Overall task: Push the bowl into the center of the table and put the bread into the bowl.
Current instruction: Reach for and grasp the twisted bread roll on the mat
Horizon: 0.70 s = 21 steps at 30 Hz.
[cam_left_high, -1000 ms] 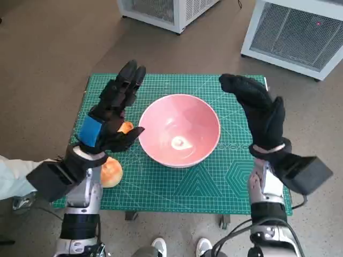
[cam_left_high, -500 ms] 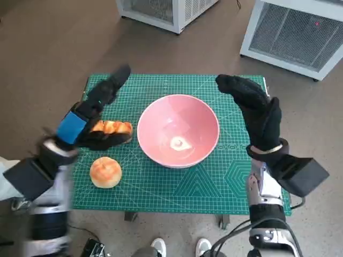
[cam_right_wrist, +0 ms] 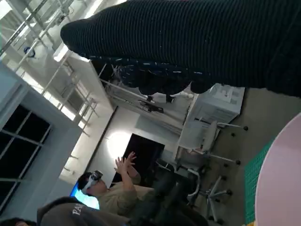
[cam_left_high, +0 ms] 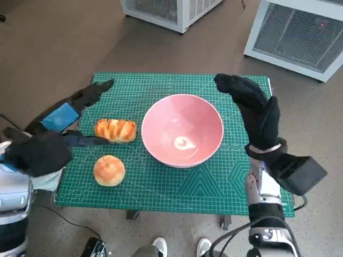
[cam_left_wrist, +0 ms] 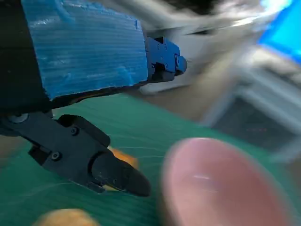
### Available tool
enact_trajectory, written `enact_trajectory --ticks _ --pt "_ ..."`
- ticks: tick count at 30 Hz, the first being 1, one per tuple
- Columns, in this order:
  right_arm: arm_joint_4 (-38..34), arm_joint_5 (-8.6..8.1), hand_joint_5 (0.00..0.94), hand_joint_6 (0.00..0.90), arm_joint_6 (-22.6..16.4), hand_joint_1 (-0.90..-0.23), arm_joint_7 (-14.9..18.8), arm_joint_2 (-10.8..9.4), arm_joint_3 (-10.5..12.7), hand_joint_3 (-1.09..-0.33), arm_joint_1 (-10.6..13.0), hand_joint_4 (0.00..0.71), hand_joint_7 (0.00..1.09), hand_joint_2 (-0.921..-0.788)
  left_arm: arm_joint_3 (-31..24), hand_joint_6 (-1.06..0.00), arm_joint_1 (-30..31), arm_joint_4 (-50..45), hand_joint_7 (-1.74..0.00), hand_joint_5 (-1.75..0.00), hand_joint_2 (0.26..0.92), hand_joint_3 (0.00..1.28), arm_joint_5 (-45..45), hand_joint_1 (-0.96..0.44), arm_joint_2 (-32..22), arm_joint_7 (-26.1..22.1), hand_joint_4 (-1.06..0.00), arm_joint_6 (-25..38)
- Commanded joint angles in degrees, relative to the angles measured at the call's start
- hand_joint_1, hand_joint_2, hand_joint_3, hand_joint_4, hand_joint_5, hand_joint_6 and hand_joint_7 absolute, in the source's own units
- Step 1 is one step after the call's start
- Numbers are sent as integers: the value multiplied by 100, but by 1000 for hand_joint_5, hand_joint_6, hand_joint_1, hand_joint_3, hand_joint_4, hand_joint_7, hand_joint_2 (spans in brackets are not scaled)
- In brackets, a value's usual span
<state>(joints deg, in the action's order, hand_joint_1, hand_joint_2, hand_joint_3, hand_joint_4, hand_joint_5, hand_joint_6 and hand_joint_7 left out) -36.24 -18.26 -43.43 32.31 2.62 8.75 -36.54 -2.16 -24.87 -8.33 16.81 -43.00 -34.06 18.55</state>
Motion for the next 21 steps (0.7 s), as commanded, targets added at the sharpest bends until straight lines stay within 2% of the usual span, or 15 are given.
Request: enact_trajectory --ticks 1,10,21 --pt "-97 -9 0 74 9 -780 -40 -55 -4 -772 103 253 550 -921 390 -233 -238 -101 -25 -8 728 9 344 28 -91 -90 -40 376" --pt "-161 -30 0 71 -18 -781 -24 -84 22 -772 104 253 555 -921 930 -244 -616 576 -13 -11 743 14 608 124 19 -76 -85 427" --pt "-241 -94 0 63 -16 -783 2 -88 61 -775 97 251 557 -921 1663 -263 -1171 1631 -10 -15 744 13 1201 123 228 45 -137 337"
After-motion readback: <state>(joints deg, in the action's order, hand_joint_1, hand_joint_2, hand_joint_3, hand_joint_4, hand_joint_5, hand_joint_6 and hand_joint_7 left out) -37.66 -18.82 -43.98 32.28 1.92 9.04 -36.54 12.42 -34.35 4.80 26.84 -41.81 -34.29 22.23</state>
